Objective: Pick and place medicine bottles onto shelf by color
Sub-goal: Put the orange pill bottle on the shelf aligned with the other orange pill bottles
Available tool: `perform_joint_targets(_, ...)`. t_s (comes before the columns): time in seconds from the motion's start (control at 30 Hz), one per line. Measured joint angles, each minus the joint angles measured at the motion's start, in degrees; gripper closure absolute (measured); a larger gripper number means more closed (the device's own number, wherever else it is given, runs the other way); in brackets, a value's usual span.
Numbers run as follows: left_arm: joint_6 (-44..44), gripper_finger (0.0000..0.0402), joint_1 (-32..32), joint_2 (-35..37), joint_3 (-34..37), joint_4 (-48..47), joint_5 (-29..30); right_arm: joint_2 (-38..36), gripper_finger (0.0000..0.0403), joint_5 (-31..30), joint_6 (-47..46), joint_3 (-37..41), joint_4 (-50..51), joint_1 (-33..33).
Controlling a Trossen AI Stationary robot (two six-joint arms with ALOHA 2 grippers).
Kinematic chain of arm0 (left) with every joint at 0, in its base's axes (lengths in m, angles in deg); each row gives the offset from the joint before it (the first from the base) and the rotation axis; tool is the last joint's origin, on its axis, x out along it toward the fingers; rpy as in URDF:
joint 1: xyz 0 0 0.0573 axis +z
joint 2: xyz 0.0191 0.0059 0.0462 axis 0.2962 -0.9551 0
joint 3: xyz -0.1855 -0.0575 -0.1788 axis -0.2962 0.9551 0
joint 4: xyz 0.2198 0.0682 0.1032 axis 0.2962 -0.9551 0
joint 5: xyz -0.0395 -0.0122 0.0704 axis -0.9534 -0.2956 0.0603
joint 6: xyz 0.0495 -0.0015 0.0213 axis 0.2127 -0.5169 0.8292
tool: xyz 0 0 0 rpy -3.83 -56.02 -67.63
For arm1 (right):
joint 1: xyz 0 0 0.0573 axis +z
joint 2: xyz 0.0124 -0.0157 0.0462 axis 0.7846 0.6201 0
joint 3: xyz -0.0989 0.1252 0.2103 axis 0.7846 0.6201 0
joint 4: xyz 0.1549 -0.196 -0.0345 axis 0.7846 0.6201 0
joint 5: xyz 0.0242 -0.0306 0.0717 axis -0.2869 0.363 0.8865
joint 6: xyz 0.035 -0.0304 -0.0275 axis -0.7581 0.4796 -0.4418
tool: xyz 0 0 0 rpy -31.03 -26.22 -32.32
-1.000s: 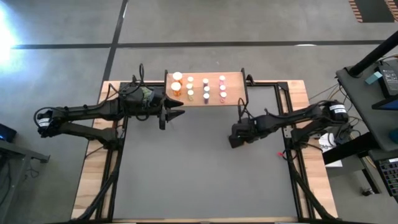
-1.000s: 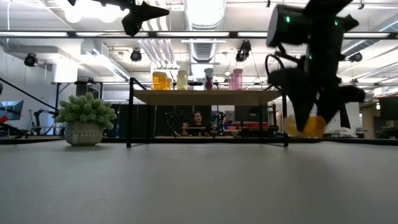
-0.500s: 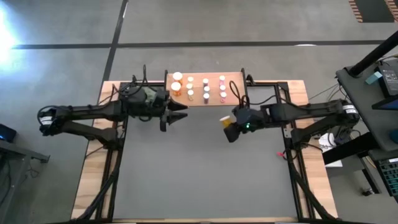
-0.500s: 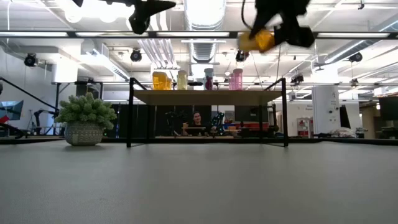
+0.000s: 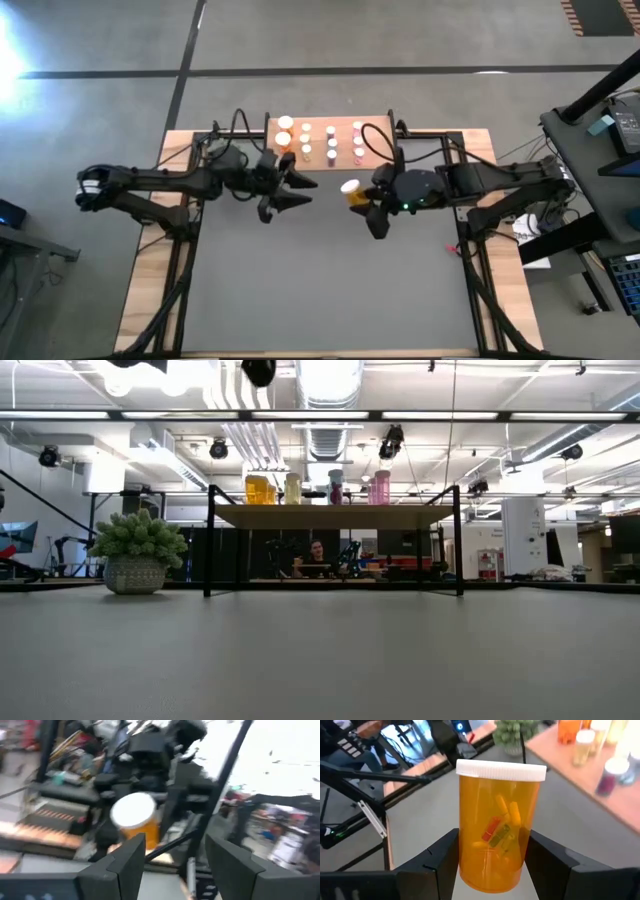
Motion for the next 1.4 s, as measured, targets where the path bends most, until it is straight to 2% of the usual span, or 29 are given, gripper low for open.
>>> perform_joint_targets(0.2, 0.0, 0.0212, -0.3, -1.6, -1.7, 5.9, -1.7, 0.0, 0.0211, -1.2, 5.8, -1.0, -5.4, 0.0)
perform_joint_targets(0.37, 0.4, 0.0212, -0.3, -1.7, -2.0, 5.7, -1.1, 0.0, 0.0211, -1.1, 9.6, -1.0, -9.9, 0.0)
perform_joint_targets(0.67, 1.6, 0.0212, -0.1, -2.0, -2.2, 5.6, 6.7, 0.9, 0.0211, -0.1, 16.7, -1.1, -16.7, 0.0)
perform_joint_targets(1.1, 1.4, 0.0212, -0.2, -4.3, -3.5, 9.6, 6.8, 0.9, 0.0211, -0.1, 17.8, -1.1, -17.4, 0.0)
perform_joint_targets(1.2, -5.0, 0.0212, -0.2, -4.5, -3.7, 8.7, 6.8, 0.9, 0.0211, -0.1, 17.3, -1.1, -17.4, 0.0)
perform_joint_targets(1.4, -5.8, 0.0212, -0.2, -4.6, -3.5, 8.6, 6.8, 0.9, 0.0211, -0.1, 17.2, -1.1, -17.4, 0.0)
